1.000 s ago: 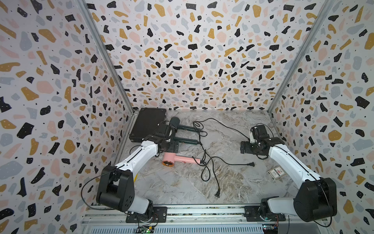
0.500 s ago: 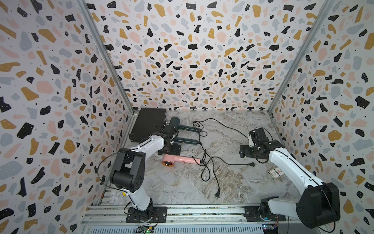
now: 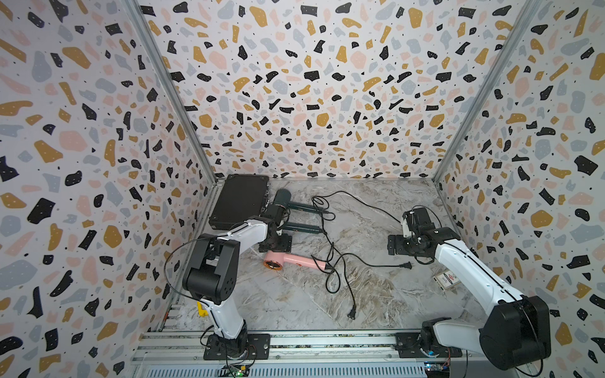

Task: Wrap the cord around the hair dryer
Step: Pick up the hair dryer from the center of the board.

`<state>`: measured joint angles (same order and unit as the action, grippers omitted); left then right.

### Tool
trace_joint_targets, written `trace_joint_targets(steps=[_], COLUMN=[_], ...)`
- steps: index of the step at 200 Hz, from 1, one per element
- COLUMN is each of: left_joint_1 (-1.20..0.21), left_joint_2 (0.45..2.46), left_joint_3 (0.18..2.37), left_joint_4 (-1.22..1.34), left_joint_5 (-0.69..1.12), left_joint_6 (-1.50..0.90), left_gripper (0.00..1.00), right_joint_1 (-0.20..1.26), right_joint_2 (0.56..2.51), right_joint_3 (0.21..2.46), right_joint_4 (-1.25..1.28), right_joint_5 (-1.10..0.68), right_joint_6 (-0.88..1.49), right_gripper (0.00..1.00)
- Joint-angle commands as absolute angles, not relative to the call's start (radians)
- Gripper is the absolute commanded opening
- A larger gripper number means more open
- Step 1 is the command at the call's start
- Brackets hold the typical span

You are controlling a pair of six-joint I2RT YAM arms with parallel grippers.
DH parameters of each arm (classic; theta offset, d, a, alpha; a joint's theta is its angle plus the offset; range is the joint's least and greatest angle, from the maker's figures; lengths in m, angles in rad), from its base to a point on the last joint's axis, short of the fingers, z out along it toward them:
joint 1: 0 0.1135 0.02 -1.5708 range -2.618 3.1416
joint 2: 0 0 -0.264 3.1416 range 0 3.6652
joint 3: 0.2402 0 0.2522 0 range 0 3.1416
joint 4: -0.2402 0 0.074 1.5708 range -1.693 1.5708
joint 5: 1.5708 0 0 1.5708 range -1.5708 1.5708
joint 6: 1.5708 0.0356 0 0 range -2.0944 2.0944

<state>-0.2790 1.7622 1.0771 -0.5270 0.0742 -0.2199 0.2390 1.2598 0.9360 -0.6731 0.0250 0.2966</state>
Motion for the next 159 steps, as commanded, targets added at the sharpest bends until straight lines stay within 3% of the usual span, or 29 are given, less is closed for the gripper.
trace_joint_targets(steps=[1,30,82,109,135,159], left_joint_1=[-0.282,-0.282,-0.281,-0.272,-0.265,-0.263], left_joint_2=[1.745,1.654,1.514,1.487,1.474,1.455], left_joint_3=[1.08,1.183,1.529,1.671,1.718,1.691], left_joint_4=[-0.564,-0.734,-1.1,-1.182,-1.195,-1.155], left_joint_5=[0.079,0.012,-0.049,-0.009,0.062,0.181], left_joint_6=[-0.21,-0.166,-0.065,-0.046,-0.048,-0.062], left_gripper=[0.58,0.34,0.0,0.0,0.0,0.0], right_joint_1=[0.248,0.251,0.316,0.33,0.354,0.398], right_joint_2=[1.215,1.171,1.187,1.193,1.209,1.231], right_joint_3=[0.908,0.844,0.838,0.769,0.729,0.694], right_joint_4=[-0.608,-0.422,-0.342,-0.136,0.036,0.214], right_joint_5=[-0.132,-0.385,-0.455,-0.646,-0.724,-0.747], right_joint_6=[0.255,0.289,0.221,0.259,0.294,0.341], right_gripper=[0.97,0.98,0.94,0.9,0.83,0.64])
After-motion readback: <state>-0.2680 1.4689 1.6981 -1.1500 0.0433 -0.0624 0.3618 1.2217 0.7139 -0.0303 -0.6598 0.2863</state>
